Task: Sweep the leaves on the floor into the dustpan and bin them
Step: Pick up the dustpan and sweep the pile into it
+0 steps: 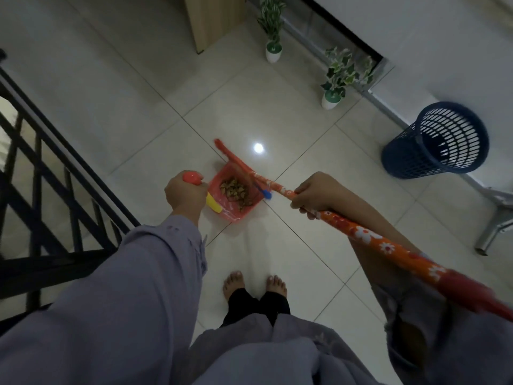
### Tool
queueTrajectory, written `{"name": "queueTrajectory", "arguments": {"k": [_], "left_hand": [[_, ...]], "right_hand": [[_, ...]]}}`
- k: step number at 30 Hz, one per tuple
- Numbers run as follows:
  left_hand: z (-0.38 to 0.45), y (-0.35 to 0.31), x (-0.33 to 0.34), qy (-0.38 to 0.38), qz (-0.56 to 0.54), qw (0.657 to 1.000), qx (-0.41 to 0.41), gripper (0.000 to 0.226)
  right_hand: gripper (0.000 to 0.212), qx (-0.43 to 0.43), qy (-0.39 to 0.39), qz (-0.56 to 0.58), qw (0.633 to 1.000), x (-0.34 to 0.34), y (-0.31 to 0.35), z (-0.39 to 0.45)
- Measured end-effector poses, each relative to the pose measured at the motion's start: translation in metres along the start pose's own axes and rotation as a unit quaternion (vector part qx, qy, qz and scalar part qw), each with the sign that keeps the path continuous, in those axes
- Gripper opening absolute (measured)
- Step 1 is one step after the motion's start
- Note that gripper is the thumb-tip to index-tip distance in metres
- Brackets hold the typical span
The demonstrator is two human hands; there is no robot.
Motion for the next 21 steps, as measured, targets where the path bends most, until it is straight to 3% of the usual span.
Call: {"name": "queueTrajectory", "arguments": {"k": [12, 16, 21], "left_hand": [[-0.043, -0.079, -0.057, -0.001, -0.020, 0.998, 0.062, 0.022], [-0.074, -0.127, -0.078, 0.000, -0.045, 0.994, 0.095, 0.020], [-0.117, -0.187, -0.097, 0.002, -0.049, 0.988, 0.143, 0.018]], "right_hand": [[0.016, 0.037, -0.112, 0.028, 0.993, -0.069, 0.012, -0.040], [0.024, 0.051, -0.147, 0.035, 0.987, -0.094, 0.006, -0.068], [0.024, -0.005, -0.142, 0.094, 0.985, -0.126, -0.002, -0.107]]}}
Point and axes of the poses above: each hand's wrist, its own z-axis towards the middle knuckle, its own x-axis out of the palm, y = z × x, the point moved 10 cm from there along z, towards the middle knuckle, and after that the axes turned 8 degrees about -x, right-handed, at the moved point
